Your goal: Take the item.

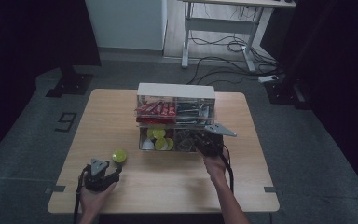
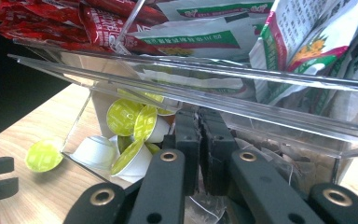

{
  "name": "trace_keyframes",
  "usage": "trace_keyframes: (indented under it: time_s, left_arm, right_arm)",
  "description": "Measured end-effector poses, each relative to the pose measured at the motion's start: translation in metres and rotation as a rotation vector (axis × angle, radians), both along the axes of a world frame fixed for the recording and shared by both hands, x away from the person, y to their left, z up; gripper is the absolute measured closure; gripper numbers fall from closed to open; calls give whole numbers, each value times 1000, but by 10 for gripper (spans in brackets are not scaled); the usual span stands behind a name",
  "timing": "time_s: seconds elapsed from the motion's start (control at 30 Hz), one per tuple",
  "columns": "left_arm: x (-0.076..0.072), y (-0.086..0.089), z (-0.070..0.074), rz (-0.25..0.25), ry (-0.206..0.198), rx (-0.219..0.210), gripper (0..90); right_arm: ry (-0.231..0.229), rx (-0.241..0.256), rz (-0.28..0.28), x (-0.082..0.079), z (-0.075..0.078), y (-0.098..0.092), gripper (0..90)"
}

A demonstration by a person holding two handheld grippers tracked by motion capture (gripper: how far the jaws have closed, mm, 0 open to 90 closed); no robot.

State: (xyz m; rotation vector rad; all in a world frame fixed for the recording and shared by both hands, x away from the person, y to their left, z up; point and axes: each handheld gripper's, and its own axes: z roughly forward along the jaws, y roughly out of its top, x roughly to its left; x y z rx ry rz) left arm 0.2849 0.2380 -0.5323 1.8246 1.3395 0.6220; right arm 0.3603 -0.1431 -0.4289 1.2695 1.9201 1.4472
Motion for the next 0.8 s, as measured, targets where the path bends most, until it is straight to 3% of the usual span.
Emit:
trace_keyframes:
  time_s: [0.3, 0.63, 0.8]
  left_arm:
    - [-3, 5, 11, -48, -43, -63, 333]
    - [-6, 11, 14, -31, -49, -110, 336]
    - [-8, 10, 16, -30, -56, -112, 339]
  right_arm:
    - [1, 0, -3, -2, -1, 0, 852]
    - [3, 1, -4, -3, -3, -1, 846]
    - [12, 5, -5, -4, -8, -3, 835]
